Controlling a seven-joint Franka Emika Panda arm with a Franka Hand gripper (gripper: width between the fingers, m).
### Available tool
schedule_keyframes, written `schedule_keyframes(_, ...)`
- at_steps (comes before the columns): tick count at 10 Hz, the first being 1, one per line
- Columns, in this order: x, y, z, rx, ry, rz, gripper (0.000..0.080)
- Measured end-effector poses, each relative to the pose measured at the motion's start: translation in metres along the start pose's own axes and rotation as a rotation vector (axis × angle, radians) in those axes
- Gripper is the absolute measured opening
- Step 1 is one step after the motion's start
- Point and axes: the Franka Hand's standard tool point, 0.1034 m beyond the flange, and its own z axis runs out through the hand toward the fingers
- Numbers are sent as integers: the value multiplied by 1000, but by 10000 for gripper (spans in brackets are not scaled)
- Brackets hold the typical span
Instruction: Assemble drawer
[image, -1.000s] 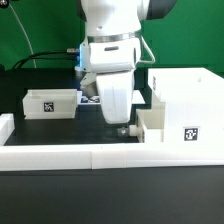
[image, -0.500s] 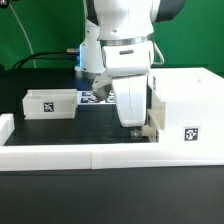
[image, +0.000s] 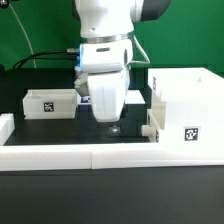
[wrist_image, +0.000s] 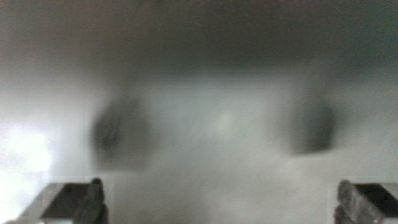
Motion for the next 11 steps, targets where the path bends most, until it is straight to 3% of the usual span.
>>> schedule_keyframes(8, -75, -38, -39, -77, -28, 89, 649)
schedule_keyframes(11, -73, -39, -37, -74, -25, 117, 649)
